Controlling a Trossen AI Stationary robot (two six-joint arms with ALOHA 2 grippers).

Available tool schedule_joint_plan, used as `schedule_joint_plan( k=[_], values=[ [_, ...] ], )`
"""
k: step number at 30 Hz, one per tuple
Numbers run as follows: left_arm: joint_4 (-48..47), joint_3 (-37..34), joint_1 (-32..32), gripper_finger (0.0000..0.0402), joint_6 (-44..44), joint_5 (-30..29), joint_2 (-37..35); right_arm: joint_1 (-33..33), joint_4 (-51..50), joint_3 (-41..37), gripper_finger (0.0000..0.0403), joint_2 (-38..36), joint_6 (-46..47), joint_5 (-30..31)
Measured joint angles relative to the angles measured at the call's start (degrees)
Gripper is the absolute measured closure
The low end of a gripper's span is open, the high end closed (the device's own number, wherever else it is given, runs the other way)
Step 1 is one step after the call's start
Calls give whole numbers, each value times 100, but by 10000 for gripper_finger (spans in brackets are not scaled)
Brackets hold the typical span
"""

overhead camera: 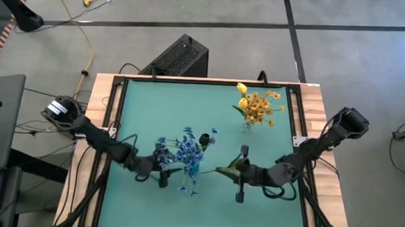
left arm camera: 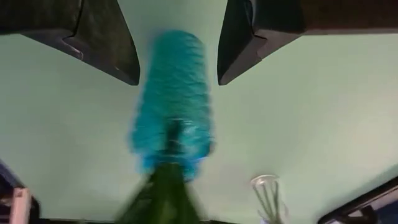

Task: Sort flowers into vase by color
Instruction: Put the black tulip into the blue transparent vase

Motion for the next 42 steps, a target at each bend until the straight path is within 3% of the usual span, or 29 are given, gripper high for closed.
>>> schedule_joint_plan(
  k=[9,17,26,31,35,42],
  values=[
    [461,-111,715,198,703,1103,0,-384,1277,-588,377,29,-418,-294],
    [514,-111,890,198,927,1353,0,-567,1317,-670,377,32,-287,-491],
    [426,-109,915,198,806,2325,0,-360,1232,-668,377,34,-135,-443],
    [-23,-107,915,195,663,2309,0,-183,1243,-668,377,34,-131,-426],
    [-321,-107,915,169,627,2106,0,-18,1256,-668,377,34,-131,-388],
    [-310,-107,876,90,523,2069,0,305,1292,-668,377,34,-177,177]
  ],
)
